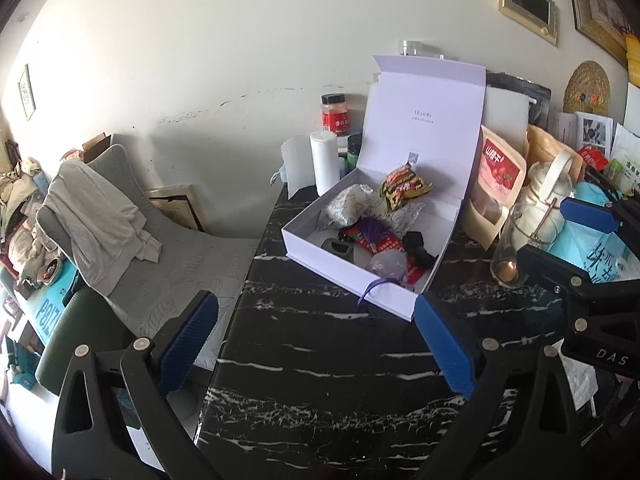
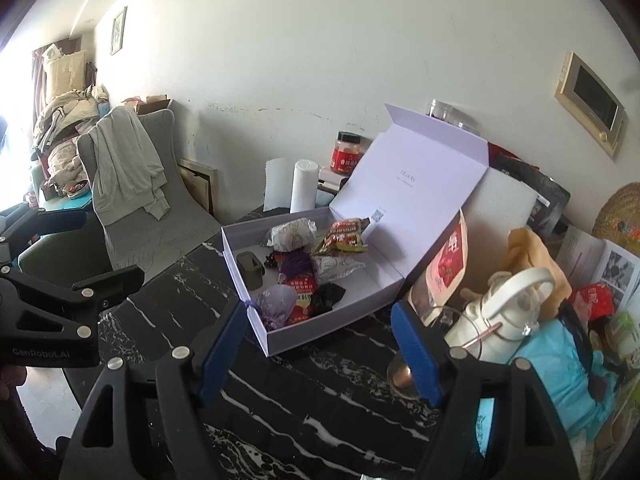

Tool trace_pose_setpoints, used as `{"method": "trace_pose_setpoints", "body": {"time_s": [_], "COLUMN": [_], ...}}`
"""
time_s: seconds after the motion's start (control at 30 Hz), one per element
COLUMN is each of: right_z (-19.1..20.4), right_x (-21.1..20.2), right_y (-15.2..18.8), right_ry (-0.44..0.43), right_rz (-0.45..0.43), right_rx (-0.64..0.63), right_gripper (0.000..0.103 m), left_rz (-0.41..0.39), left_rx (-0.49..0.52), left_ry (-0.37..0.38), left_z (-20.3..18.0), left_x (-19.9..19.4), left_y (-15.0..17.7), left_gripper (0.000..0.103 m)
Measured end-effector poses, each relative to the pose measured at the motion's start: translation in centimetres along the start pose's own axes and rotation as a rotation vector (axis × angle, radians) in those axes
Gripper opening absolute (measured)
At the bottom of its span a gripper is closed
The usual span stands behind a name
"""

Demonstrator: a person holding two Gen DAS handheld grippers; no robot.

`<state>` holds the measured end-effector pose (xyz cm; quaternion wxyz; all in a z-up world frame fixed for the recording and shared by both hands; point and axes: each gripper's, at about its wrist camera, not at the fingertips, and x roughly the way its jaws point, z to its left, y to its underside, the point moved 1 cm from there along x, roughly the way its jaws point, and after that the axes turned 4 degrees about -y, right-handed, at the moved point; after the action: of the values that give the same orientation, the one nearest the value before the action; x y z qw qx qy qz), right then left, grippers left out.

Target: Organize objects

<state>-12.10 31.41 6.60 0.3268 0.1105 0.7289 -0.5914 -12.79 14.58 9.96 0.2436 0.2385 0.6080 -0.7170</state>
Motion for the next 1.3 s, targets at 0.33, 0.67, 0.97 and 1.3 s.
{"method": "trace_pose_setpoints", "body": {"time_s": [0.33, 0.67, 0.97, 1.3], "right_z": [0.7, 1.2, 1.5, 1.5], "right_x": [0.2, -0.5, -0.8, -0.7], "right_y": [3.5, 5.1, 5.3, 5.4], "right_ry": [-0.002, -0.012, -0.014, -0.006], "right_rz": [0.051, 0.07, 0.071, 0.077], "right_rx": [0.014, 0.021, 0.012, 0.011], "right_gripper": [0.075, 0.075, 0.075, 0.075], "left_rz": [0.063, 0.068, 0.07, 0.082], "left_rx": [-0.046, -0.063, -0.058, -0.067], "left_ry": [0.029, 0.033, 0.024, 0.043], "left_z": [-0.1, -0.1, -0.3, -0.2], "left_x": [0.6, 0.0, -0.8, -1.1], "left_y": [3.8, 5.4, 5.7, 6.4], "left_gripper": [0.099, 0.098, 0.099, 0.098]}}
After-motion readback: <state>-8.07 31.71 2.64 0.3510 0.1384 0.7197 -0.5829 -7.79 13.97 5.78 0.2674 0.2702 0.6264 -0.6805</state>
